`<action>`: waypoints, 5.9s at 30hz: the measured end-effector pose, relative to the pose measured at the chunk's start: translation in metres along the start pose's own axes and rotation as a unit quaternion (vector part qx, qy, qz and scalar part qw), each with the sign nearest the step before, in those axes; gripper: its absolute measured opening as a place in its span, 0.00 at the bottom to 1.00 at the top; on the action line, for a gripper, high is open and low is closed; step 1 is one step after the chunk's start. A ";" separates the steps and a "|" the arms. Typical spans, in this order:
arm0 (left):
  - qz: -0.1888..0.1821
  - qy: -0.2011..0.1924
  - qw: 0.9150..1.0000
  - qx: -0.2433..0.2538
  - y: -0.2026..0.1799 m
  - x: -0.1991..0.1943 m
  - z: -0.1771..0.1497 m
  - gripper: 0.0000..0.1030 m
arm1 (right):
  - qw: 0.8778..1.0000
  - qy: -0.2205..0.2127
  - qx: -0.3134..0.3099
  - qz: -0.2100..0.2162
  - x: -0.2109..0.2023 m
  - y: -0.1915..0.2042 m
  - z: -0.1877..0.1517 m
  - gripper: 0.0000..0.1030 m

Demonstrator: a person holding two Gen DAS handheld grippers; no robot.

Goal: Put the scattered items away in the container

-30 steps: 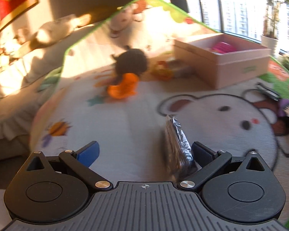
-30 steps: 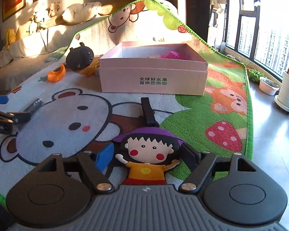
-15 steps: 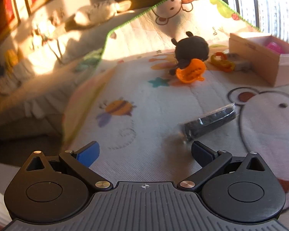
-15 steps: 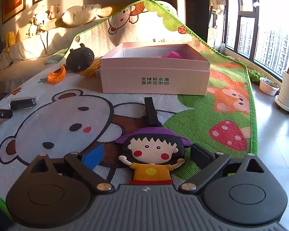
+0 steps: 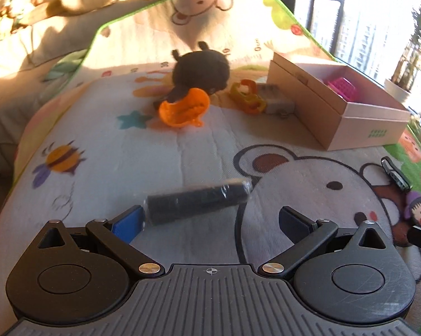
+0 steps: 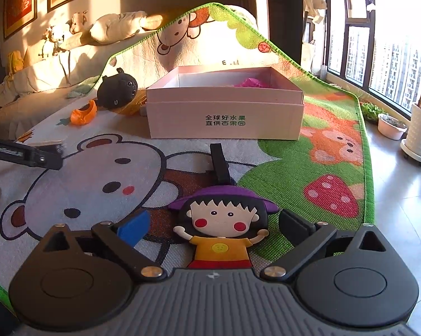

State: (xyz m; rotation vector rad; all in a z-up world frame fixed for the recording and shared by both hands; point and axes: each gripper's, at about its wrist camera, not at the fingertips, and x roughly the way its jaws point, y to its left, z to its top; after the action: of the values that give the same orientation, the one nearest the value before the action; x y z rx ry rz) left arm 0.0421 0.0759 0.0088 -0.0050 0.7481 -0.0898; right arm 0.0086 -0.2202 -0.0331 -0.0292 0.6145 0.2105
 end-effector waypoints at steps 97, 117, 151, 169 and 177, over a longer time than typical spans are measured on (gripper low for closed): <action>-0.121 -0.034 0.986 0.113 -0.068 -0.031 -0.048 0.96 | 1.000 0.020 -0.019 0.008 0.003 -0.002 0.006 0.79; -0.096 -0.091 0.973 0.188 -0.091 -0.077 -0.048 0.87 | 0.999 -0.036 -0.037 0.013 -0.072 -0.003 0.021 0.69; -0.071 -0.051 0.994 0.062 -0.012 0.029 0.052 1.00 | 0.995 -0.015 0.081 0.058 0.083 -0.068 0.214 0.78; -0.058 -0.060 0.994 -0.071 0.039 0.021 0.018 1.00 | 0.983 0.059 -0.125 0.119 0.201 0.177 0.246 0.98; -0.065 -0.062 0.993 -0.080 0.042 0.021 0.017 1.00 | 0.978 0.112 -0.154 0.086 0.261 0.201 0.230 0.83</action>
State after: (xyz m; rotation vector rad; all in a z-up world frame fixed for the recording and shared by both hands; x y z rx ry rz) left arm 0.0725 0.1153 0.0059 -0.2103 0.6293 -0.1516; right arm 0.3066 0.0460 0.0121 -0.3025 0.8048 0.4739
